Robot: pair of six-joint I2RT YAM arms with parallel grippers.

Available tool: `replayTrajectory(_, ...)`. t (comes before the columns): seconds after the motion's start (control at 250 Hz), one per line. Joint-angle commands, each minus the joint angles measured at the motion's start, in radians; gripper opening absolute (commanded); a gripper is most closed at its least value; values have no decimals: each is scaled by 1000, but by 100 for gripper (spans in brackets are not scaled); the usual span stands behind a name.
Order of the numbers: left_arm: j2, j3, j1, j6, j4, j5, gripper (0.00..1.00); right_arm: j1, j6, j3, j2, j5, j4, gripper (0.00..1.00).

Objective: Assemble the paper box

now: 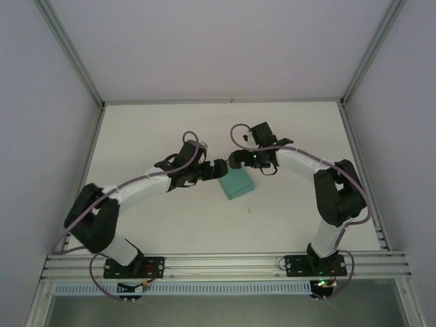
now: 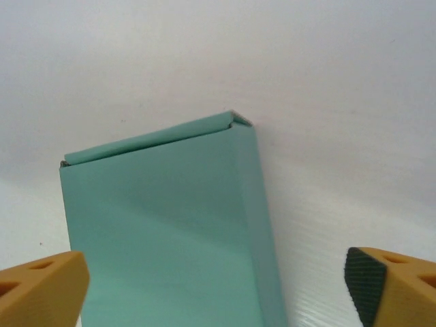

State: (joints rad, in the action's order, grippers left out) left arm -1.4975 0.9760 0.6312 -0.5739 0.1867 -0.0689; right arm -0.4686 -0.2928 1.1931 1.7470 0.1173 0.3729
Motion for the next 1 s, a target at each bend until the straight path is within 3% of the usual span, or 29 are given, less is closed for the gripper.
replayTrajectory(0.0,157,46,-25,137,178,294,100,42,55,11,-151,-48,15,100)
replayTrajectory(0.128,314,1,-131,194,210,508,100,90,77,-69,-316,-198,-2,100)
replayTrajectory(0.256,383,-147,-255,323,13,697,100,180,94,-265,-492,-334,-157,100)
replayTrajectory(0.347,372,-272,-361,388,-186,682,100,262,124,-474,-574,-434,-429,100)
replayTrajectory(0.435,316,-386,-442,400,-387,656,100,326,165,-654,-576,-446,-717,100)
replayTrajectory(0.543,211,-476,-478,446,-615,573,100,354,162,-741,-511,-416,-877,100)
replayTrajectory(0.631,127,-508,-481,487,-740,516,100,356,195,-786,-454,-354,-996,100)
replayTrajectory(0.707,70,-530,-486,520,-838,484,100,361,203,-862,-376,-313,-1262,100)
replayTrajectory(0.767,67,-539,-496,541,-858,439,100,367,206,-872,-328,-270,-1308,100)
replayTrajectory(0.826,-4,-637,-524,534,-1125,389,100,373,230,-890,-246,-193,-1403,100)
replayTrajectory(0.858,-66,-684,-557,528,-1259,310,100,388,240,-896,-180,-118,-1495,100)
replayTrajectory(0.882,-102,-687,-571,528,-1327,294,100,395,231,-900,-166,-135,-1526,100)
replayTrajectory(0.926,-87,-640,-586,515,-1187,259,100,409,192,-877,-220,-169,-1385,100)
replayTrajectory(0.958,-57,-586,-586,518,-1039,228,100,428,173,-866,-205,-156,-1391,100)
replayTrajectory(0.998,-99,-575,-572,556,-1097,231,100,432,154,-845,-188,-191,-1381,100)
